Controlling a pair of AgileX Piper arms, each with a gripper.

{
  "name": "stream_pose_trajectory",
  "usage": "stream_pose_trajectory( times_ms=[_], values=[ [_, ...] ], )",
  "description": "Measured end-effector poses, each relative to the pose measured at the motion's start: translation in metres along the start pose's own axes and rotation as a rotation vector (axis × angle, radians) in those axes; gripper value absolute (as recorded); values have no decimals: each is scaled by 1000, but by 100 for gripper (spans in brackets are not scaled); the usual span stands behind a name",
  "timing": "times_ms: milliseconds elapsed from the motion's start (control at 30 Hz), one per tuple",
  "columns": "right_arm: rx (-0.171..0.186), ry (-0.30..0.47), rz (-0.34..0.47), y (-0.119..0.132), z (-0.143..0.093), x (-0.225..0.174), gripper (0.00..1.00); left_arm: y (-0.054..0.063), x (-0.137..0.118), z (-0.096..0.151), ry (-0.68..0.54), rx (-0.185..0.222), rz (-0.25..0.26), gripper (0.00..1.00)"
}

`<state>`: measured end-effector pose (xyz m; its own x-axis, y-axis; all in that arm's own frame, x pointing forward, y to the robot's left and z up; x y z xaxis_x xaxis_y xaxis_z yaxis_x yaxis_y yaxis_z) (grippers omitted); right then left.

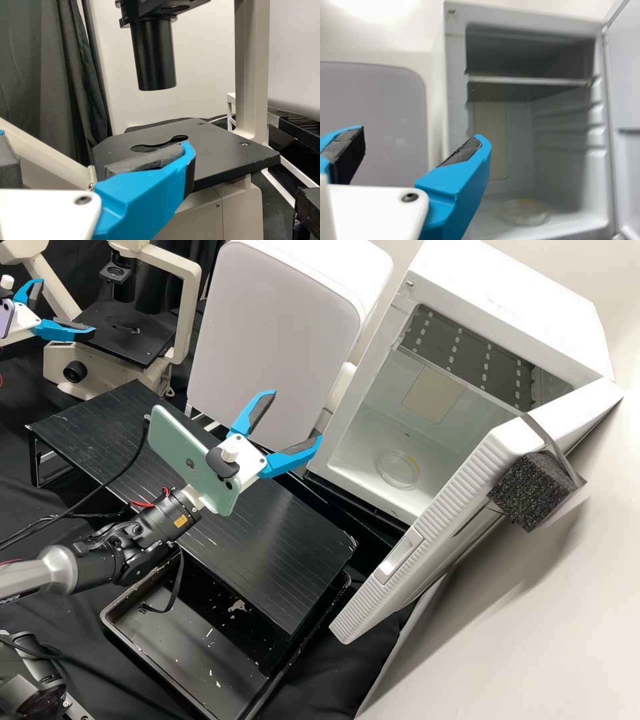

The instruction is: Open the incubator door

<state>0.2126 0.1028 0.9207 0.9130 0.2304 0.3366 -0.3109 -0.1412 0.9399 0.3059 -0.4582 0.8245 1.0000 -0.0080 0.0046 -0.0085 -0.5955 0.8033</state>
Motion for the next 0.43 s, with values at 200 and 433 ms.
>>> stream_pose_trajectory(
  times_ms=[200,433],
  values=[
    [38,49,-7,-13,0,-4,100,0,0,0,0,0,0,100],
    [107,92,4,-22,4,-11,100,0,0,0,0,0,0,100]
  ],
)
